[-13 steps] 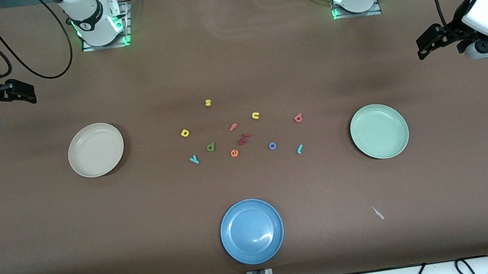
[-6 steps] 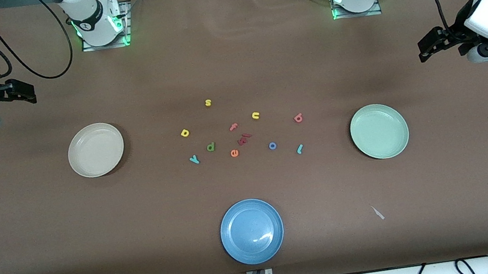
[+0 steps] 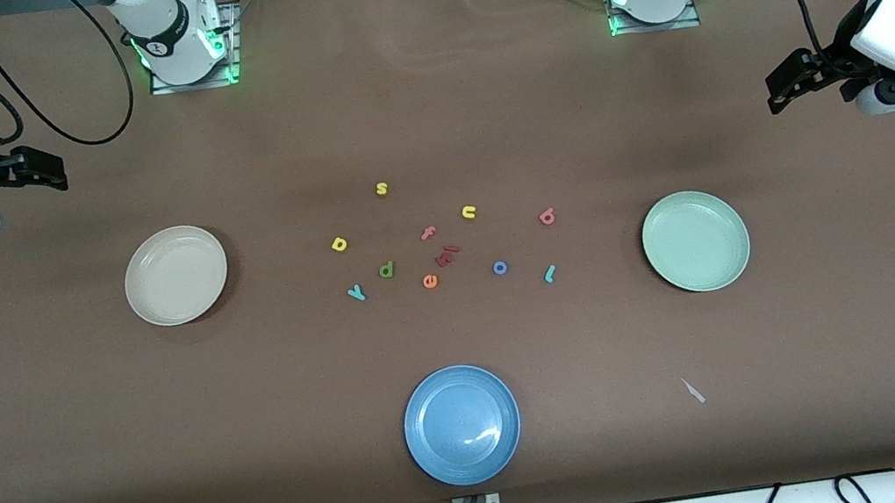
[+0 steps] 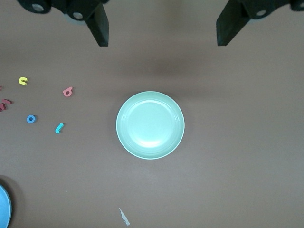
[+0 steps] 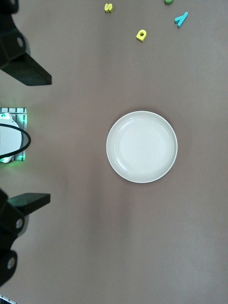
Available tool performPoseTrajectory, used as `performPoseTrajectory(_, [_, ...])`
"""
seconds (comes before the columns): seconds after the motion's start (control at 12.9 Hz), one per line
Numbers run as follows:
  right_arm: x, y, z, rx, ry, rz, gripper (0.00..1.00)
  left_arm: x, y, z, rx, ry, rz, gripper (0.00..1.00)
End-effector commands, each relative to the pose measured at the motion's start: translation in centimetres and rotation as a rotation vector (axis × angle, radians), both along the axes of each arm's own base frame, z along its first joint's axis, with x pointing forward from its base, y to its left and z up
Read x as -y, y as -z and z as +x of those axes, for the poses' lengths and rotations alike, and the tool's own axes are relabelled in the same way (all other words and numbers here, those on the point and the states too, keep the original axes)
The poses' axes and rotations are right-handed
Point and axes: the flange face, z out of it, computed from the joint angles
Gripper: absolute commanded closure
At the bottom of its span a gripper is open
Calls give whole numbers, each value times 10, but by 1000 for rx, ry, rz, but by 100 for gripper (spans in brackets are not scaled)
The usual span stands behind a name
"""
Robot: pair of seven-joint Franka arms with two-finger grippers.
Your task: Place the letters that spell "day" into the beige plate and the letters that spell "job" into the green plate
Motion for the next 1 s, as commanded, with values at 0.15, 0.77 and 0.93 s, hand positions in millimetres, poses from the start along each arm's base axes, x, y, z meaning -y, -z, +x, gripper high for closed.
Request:
performPoseTrajectory(0.15, [5, -1, -2, -6, -1, 6, 0, 5, -6, 1, -8, 32, -1, 0])
performPoseTrajectory(0.77, [-5, -1, -2, -6, -22, 6, 0, 14, 21, 4, -103, 49, 1, 0])
performPoseTrajectory(0.93, [-11, 0, -3, -10, -45, 8, 0, 15, 26, 6, -114, 53, -1, 0])
